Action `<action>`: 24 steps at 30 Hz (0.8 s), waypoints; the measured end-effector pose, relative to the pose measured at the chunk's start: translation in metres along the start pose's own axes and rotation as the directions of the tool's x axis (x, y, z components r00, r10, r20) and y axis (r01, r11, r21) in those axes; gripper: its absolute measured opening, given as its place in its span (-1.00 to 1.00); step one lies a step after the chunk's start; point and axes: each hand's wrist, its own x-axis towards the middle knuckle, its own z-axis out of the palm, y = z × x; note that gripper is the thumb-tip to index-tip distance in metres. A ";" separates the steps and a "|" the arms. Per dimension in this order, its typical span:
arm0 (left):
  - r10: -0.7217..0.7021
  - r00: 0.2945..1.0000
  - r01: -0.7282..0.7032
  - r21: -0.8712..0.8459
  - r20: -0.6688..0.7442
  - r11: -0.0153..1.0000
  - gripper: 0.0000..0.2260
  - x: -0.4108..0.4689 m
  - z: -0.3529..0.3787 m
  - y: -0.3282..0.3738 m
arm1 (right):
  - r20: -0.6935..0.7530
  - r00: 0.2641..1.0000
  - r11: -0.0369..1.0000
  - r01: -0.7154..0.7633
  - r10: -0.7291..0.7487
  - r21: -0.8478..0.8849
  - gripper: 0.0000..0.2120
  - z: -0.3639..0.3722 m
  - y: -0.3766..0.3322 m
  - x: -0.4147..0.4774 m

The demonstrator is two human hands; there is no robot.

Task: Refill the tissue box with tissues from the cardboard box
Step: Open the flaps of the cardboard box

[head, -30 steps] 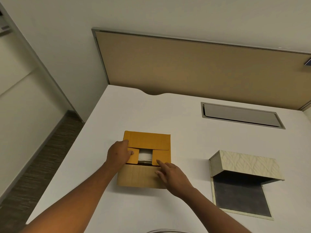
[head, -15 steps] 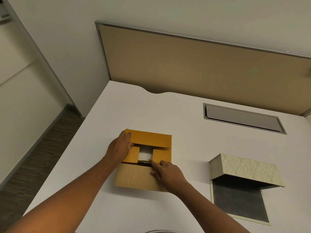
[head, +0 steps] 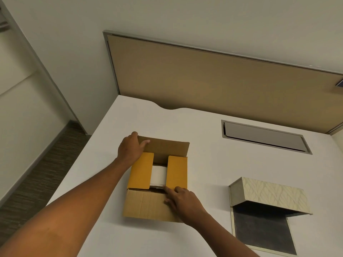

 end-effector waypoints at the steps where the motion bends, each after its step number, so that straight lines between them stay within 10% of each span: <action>1: -0.020 1.000 0.020 -0.014 -0.003 1.000 -0.51 0.002 0.002 0.003 | -0.001 1.000 1.000 0.000 0.000 0.003 -0.56 0.000 0.000 0.000; 15: 0.005 1.000 -0.005 0.128 0.001 0.992 -0.77 0.006 0.040 0.006 | -0.047 0.999 1.000 0.018 -0.018 0.004 -0.60 0.003 0.002 0.003; 24: 0.012 0.986 -0.044 0.190 0.165 0.981 -0.30 -0.014 0.054 0.000 | -0.055 0.997 0.997 -0.041 0.044 0.064 -0.55 -0.002 -0.001 -0.003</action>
